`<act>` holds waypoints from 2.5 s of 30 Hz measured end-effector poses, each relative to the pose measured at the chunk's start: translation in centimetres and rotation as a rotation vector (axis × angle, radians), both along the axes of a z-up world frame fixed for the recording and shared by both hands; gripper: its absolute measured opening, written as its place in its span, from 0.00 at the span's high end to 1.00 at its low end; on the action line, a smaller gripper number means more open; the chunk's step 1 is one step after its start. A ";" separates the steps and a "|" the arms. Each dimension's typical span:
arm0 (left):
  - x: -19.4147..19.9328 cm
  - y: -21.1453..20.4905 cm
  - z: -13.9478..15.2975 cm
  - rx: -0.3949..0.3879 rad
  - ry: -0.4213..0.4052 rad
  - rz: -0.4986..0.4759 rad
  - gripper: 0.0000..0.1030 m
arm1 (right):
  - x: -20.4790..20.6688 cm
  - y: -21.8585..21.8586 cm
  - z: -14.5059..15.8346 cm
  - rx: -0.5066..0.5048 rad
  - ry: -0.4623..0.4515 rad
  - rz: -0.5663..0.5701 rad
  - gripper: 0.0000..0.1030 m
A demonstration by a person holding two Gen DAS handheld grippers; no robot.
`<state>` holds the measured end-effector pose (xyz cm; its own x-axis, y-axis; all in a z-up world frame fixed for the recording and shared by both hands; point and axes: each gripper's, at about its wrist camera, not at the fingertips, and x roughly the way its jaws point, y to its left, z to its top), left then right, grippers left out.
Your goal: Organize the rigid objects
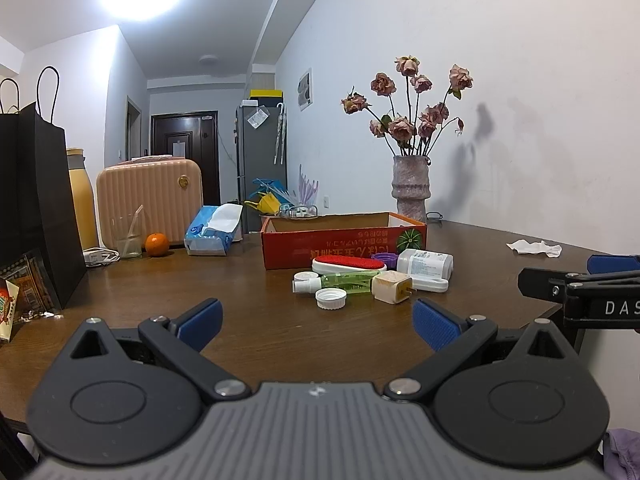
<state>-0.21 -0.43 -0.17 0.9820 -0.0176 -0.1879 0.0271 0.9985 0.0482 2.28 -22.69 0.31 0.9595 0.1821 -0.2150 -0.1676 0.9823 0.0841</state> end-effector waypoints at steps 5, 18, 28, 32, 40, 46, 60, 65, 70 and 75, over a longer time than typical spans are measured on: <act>0.0 0.0 -0.2 -0.002 0.009 0.001 0.00 | 0.1 0.0 0.0 0.005 0.000 -0.002 0.00; 3.2 -0.9 -0.9 0.074 0.042 0.031 0.00 | 3.1 -0.8 -2.2 0.042 0.015 -0.066 0.00; 6.7 0.2 -2.6 0.009 0.027 -0.052 0.00 | 9.8 -0.9 -4.1 0.076 0.108 -0.065 0.00; 9.8 0.4 -2.3 0.027 0.079 -0.059 0.00 | 12.3 -0.9 -4.0 0.129 0.151 0.016 0.00; 18.9 2.2 -1.7 -0.051 0.269 -0.070 0.00 | 17.8 2.7 -2.7 -0.018 0.198 0.137 0.25; 23.2 1.8 -1.9 -0.032 0.356 -0.093 0.24 | 23.5 3.9 -2.0 -0.003 0.279 0.240 0.36; 26.1 0.7 -3.2 -0.037 0.454 -0.118 0.60 | 26.2 5.5 -3.9 -0.028 0.368 0.282 0.59; 23.6 -0.2 -2.1 -0.034 0.410 -0.124 0.60 | 23.4 5.0 -3.5 -0.042 0.319 0.254 0.63; 19.7 -0.8 -0.7 -0.043 0.362 -0.113 0.60 | 19.6 3.9 -3.1 -0.031 0.291 0.232 0.63; 14.7 -1.1 1.2 -0.044 0.277 -0.088 0.60 | 14.8 3.5 -1.3 -0.043 0.202 0.224 0.63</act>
